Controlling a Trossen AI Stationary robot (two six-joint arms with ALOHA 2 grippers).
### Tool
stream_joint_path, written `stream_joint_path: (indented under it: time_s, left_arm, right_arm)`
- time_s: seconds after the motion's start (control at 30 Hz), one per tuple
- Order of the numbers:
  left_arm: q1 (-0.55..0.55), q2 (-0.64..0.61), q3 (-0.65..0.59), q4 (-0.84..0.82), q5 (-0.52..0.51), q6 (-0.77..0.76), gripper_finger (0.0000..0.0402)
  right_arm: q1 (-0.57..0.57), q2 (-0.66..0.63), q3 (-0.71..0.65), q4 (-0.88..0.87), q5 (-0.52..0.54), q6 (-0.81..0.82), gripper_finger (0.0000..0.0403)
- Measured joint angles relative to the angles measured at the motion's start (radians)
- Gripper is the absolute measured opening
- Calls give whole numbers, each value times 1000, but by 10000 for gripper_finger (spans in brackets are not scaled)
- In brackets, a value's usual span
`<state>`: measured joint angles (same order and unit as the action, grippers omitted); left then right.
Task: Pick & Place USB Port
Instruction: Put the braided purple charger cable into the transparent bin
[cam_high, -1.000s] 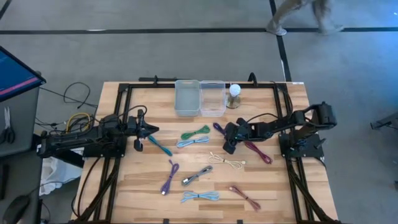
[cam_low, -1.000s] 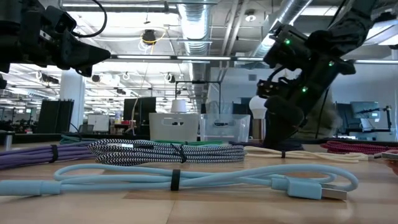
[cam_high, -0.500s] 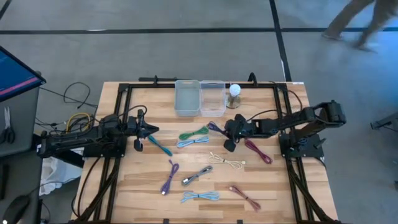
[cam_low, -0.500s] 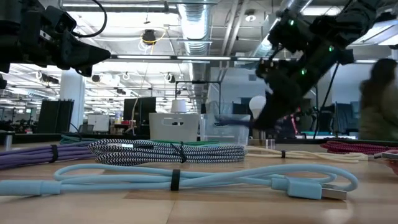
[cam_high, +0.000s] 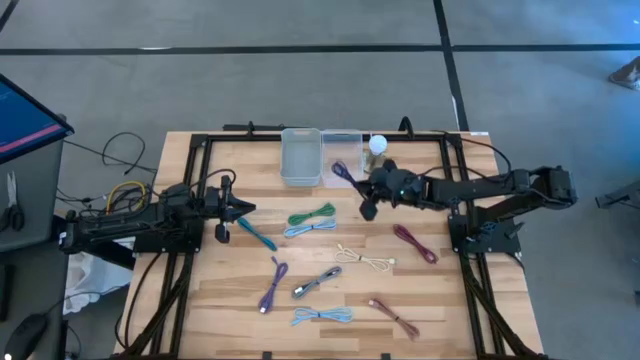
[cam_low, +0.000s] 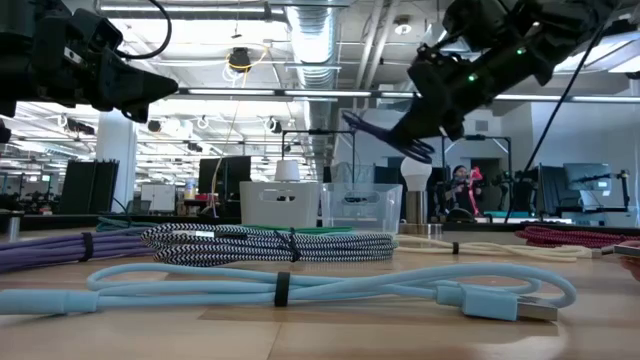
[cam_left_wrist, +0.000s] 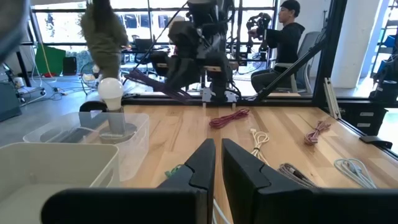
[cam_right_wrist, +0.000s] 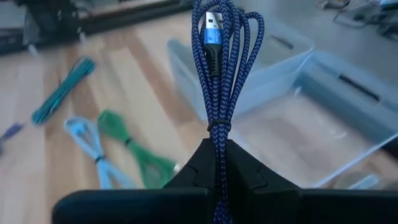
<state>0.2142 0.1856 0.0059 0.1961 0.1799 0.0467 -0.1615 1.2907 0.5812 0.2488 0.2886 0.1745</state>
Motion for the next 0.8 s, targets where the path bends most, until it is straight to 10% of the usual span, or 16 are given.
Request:
stream_joint_path:
  time_s: [0.8]
  left_arm:
    - [0,0,0,7,0,-3,27]
  right_arm:
    - [-239,400,377,-125,-56,36,4]
